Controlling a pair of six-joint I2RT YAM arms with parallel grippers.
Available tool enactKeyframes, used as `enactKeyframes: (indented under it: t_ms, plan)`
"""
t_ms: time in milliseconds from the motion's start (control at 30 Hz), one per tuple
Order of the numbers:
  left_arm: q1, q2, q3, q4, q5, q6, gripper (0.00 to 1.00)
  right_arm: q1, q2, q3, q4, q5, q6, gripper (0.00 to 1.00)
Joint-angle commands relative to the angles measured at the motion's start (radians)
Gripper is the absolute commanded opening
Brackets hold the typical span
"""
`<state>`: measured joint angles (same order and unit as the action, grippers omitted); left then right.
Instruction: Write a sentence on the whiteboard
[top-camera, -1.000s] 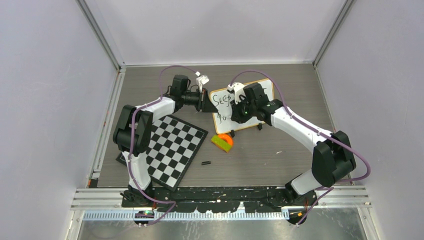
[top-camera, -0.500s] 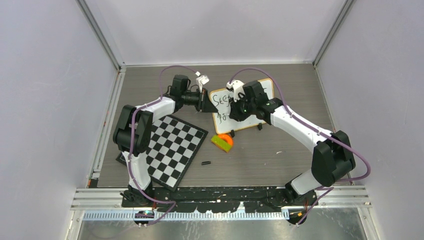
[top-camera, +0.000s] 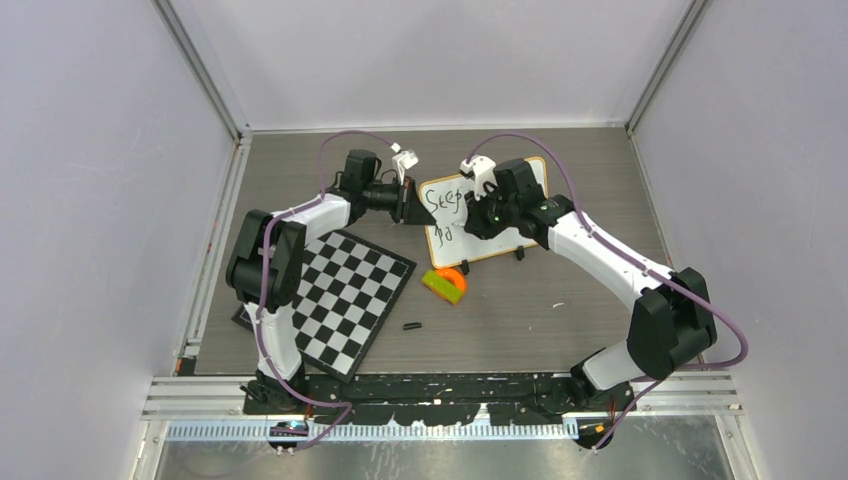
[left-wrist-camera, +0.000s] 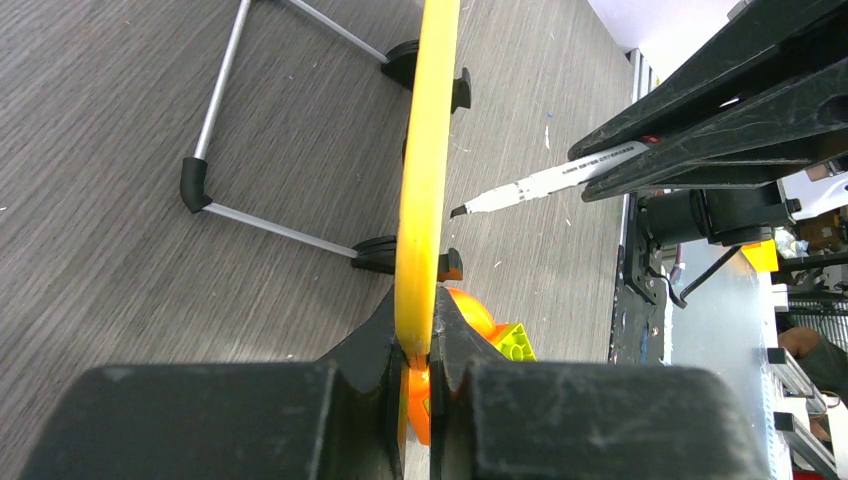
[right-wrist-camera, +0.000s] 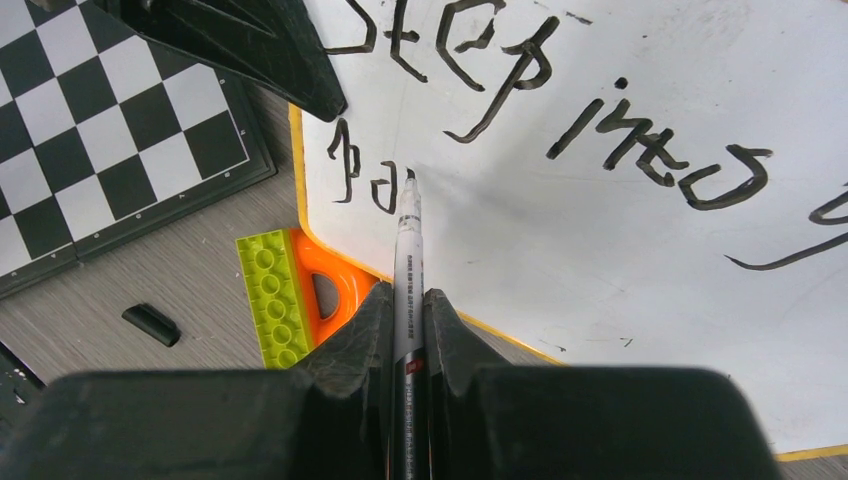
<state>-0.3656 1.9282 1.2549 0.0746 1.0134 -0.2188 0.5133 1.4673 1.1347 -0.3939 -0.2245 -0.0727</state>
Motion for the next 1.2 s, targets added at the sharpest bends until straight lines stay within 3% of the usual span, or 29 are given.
enactKeyframes:
  t_ms: [0,367,867,1167]
  plan:
    - [-0.007,-0.014,0.028,-0.029,-0.029,0.024,0.0,-0.002,0.018,0.018,0.018,0.019,-0.015,0.0]
    - [-0.007,-0.011,0.027,-0.027,-0.03,0.027,0.0,-0.001,0.007,-0.044,0.011,0.041,-0.025,0.0]
    - [-0.007,-0.012,0.027,-0.028,-0.032,0.029,0.0,-0.019,0.009,0.052,-0.004,0.057,-0.047,0.0]
    - [-0.007,-0.012,0.028,-0.031,-0.031,0.031,0.0,-0.02,0.016,0.0,-0.006,0.046,-0.045,0.0]
